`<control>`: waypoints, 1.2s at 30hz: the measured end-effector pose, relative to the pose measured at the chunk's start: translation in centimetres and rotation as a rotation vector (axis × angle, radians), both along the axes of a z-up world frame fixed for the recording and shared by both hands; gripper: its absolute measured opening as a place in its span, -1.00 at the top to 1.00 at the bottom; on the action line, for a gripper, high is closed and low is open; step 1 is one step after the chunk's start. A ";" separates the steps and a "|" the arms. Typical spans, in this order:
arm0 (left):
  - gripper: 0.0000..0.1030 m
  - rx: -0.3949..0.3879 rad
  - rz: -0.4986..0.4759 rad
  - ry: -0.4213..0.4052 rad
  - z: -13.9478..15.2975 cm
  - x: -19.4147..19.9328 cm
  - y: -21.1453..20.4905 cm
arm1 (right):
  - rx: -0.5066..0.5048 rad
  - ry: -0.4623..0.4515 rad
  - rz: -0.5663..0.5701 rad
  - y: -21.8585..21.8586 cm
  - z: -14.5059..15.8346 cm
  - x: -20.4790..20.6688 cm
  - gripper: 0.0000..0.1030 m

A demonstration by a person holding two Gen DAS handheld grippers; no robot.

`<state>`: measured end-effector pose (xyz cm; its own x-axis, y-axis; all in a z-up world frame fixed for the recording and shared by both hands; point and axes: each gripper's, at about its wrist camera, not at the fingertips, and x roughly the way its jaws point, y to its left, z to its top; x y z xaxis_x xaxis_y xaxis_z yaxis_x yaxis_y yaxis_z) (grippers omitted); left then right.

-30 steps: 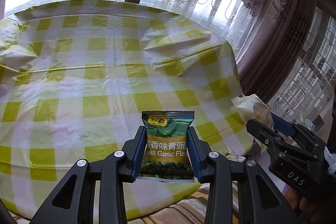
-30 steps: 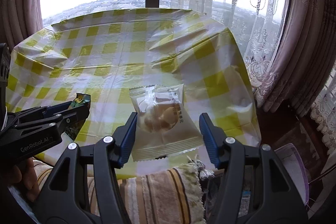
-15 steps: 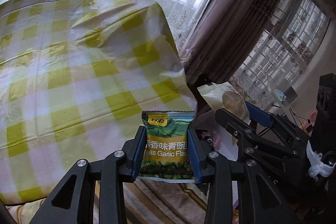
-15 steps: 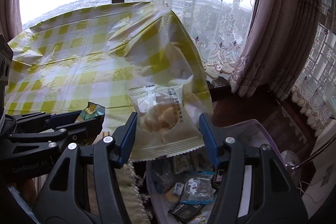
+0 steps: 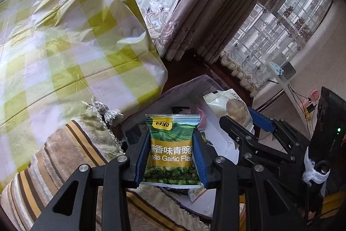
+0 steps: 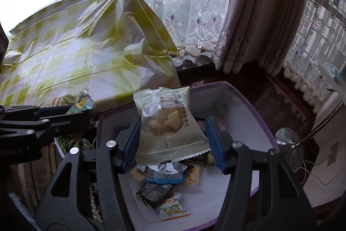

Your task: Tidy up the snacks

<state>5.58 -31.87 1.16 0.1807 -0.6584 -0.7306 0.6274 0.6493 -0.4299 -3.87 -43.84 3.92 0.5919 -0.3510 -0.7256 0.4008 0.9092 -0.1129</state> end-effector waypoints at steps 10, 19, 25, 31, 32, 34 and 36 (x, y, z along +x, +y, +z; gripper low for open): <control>0.03 0.086 -0.016 0.047 -2.1 -0.7 -1.4 | 0.022 0.055 -0.074 -2.6 -1.6 -2.3 -0.37; -0.31 0.099 -0.056 0.044 -2.2 -1.3 -2.1 | -0.006 0.073 -0.114 -3.4 -1.7 -3.1 -0.59; -0.33 0.160 -0.055 0.043 -2.6 -1.4 -2.9 | -0.004 0.086 -0.120 -3.8 -2.0 -3.6 -0.59; -0.37 0.242 -0.077 0.005 -3.1 -2.0 -3.8 | -0.002 0.088 -0.124 -4.0 -1.9 -3.9 -0.59; -0.37 0.245 -0.078 0.001 -3.1 -2.1 -3.8 | -0.001 0.087 -0.124 -4.0 -1.9 -3.9 -0.59; -0.37 0.240 -0.077 0.002 -3.2 -2.0 -3.7 | 0.001 0.086 -0.128 -4.1 -1.9 -4.0 -0.59; -0.37 0.231 -0.076 0.006 -3.1 -2.0 -3.6 | 0.005 0.086 -0.128 -4.1 -1.9 -4.1 -0.59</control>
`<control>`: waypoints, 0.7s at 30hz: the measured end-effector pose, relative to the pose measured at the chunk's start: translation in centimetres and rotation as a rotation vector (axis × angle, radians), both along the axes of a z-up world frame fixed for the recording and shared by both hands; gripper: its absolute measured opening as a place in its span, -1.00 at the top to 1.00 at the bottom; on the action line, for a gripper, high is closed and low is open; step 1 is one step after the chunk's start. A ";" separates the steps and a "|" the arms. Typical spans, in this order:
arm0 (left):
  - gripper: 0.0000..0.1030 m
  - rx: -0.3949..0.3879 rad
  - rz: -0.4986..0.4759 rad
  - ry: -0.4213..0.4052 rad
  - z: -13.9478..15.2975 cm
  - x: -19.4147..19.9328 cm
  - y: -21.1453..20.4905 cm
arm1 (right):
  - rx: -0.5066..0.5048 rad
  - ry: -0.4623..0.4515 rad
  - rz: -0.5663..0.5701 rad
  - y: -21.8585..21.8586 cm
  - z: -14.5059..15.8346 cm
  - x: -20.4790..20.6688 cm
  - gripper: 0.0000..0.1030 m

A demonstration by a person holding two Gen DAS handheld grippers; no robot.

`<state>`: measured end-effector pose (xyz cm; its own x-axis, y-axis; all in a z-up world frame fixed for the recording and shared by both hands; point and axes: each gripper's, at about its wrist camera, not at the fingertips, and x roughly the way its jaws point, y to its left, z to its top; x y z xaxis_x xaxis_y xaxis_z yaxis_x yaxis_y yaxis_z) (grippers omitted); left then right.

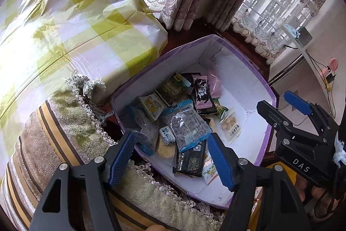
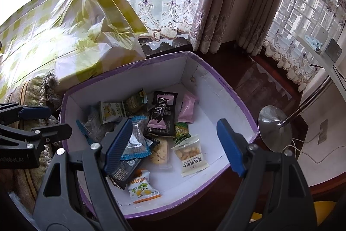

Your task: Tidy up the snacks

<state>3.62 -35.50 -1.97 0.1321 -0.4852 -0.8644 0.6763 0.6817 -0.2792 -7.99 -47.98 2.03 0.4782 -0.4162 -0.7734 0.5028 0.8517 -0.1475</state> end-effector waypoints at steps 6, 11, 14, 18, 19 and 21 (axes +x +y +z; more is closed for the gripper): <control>-0.37 -0.001 0.001 0.000 0.1 0.0 0.0 | 0.002 0.001 0.003 0.1 -0.1 0.1 -0.59; -0.37 -0.001 0.001 -0.001 0.1 0.0 0.0 | 0.004 0.004 0.003 0.2 -0.1 0.1 -0.59; -0.37 -0.001 0.001 -0.001 0.1 0.0 0.0 | 0.006 0.006 0.003 0.2 -0.2 0.1 -0.59; -0.37 -0.001 0.001 -0.001 0.1 0.0 0.0 | 0.009 0.006 0.005 0.2 -0.3 0.0 -0.59; -0.37 0.000 0.000 -0.001 0.1 0.0 0.0 | 0.009 0.006 0.005 0.2 -0.3 0.0 -0.59; -0.38 0.000 0.000 -0.001 0.1 0.0 0.0 | 0.009 0.005 0.005 0.2 -0.3 0.0 -0.59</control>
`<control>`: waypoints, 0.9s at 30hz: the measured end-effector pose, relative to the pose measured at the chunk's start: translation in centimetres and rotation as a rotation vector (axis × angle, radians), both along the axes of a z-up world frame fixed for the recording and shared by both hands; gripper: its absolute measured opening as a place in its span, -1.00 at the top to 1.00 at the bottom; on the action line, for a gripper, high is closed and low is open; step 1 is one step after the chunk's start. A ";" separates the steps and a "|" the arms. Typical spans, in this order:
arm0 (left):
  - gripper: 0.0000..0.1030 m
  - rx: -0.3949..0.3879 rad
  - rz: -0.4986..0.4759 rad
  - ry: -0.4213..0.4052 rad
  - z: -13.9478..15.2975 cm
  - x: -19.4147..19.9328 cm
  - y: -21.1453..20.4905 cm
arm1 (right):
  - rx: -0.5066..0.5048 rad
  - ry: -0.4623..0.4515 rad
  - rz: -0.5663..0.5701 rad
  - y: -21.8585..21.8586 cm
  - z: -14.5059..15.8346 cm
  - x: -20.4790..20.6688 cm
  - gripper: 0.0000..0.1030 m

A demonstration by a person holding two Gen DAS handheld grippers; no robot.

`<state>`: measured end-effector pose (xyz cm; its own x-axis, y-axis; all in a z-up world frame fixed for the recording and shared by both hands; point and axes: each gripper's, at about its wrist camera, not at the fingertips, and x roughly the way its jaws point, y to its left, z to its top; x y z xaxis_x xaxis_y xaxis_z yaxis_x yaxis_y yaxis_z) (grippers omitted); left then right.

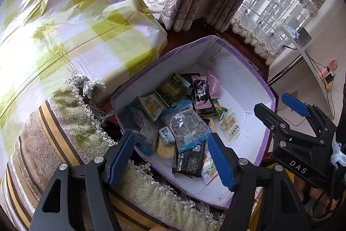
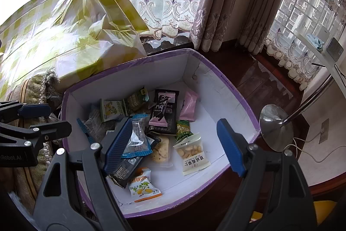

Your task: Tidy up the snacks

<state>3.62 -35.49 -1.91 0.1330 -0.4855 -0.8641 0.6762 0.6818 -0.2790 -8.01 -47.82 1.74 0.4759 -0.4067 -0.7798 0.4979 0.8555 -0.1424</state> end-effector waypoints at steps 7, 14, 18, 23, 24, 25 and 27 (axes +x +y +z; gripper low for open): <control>-0.38 -0.001 0.001 0.000 0.0 0.0 0.0 | 0.000 0.001 0.001 -0.1 0.0 0.0 -0.59; -0.39 -0.001 0.001 0.000 0.0 0.0 0.0 | 0.002 0.002 -0.001 0.0 0.0 -0.1 -0.59; -0.39 -0.001 0.001 0.000 0.0 0.0 0.0 | 0.002 0.001 -0.003 0.0 0.0 -0.1 -0.59; -0.39 -0.001 0.002 0.000 0.0 0.0 0.0 | 0.003 0.001 -0.002 0.0 0.0 -0.1 -0.59; -0.39 0.000 0.002 0.000 0.0 0.0 0.0 | 0.003 0.001 -0.002 0.0 0.0 -0.1 -0.59; -0.39 -0.001 0.001 0.000 0.0 0.0 0.0 | 0.004 0.001 -0.004 0.0 0.0 -0.1 -0.59; -0.39 -0.001 0.002 0.000 0.0 0.0 -0.1 | 0.003 0.002 -0.003 0.0 0.0 -0.1 -0.59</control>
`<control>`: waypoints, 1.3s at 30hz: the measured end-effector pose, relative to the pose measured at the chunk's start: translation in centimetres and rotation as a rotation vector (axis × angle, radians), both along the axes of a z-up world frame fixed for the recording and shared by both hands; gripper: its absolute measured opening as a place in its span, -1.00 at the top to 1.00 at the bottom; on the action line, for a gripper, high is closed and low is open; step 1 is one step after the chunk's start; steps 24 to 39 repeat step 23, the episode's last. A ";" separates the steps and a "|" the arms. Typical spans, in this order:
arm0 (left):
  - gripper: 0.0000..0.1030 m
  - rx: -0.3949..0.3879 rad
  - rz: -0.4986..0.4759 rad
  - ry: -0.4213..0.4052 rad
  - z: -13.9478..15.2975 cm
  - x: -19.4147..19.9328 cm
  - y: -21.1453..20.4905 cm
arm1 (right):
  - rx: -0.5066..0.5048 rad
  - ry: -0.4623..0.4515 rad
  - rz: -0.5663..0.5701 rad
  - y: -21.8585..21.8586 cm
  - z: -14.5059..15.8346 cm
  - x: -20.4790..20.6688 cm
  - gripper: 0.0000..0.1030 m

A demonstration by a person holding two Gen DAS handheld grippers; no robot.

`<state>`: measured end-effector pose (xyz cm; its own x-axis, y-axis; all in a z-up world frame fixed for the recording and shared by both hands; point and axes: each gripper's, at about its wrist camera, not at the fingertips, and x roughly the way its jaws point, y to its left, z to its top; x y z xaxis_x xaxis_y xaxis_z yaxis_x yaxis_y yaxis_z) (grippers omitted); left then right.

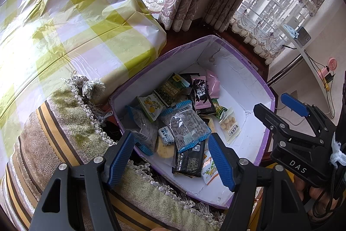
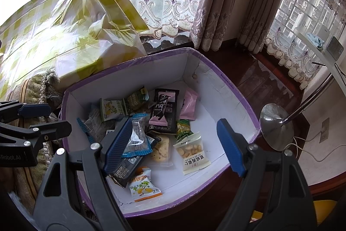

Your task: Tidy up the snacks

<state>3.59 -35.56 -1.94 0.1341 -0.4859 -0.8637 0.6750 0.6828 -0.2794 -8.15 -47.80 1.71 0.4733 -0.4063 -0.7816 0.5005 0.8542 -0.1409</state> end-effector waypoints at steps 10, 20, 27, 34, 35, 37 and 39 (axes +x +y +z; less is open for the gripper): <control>-0.39 0.000 0.000 0.000 0.0 0.0 0.0 | 0.001 0.001 0.000 0.0 0.0 0.0 -0.59; -0.41 -0.024 -0.013 -0.007 0.3 -0.2 0.4 | 0.006 0.002 -0.009 0.0 -0.1 -0.3 -0.59; -0.48 -0.035 -0.035 -0.012 0.6 -0.5 0.3 | 0.008 0.003 -0.011 0.2 -0.1 -0.3 -0.59; -0.48 -0.035 -0.035 -0.012 0.6 -0.5 0.3 | 0.008 0.003 -0.011 0.2 -0.1 -0.3 -0.59; -0.48 -0.035 -0.035 -0.012 0.6 -0.5 0.3 | 0.008 0.003 -0.011 0.2 -0.1 -0.3 -0.59; -0.48 -0.035 -0.035 -0.012 0.6 -0.5 0.3 | 0.008 0.003 -0.011 0.2 -0.1 -0.3 -0.59; -0.48 -0.035 -0.035 -0.012 0.6 -0.5 0.3 | 0.008 0.003 -0.011 0.2 -0.1 -0.3 -0.59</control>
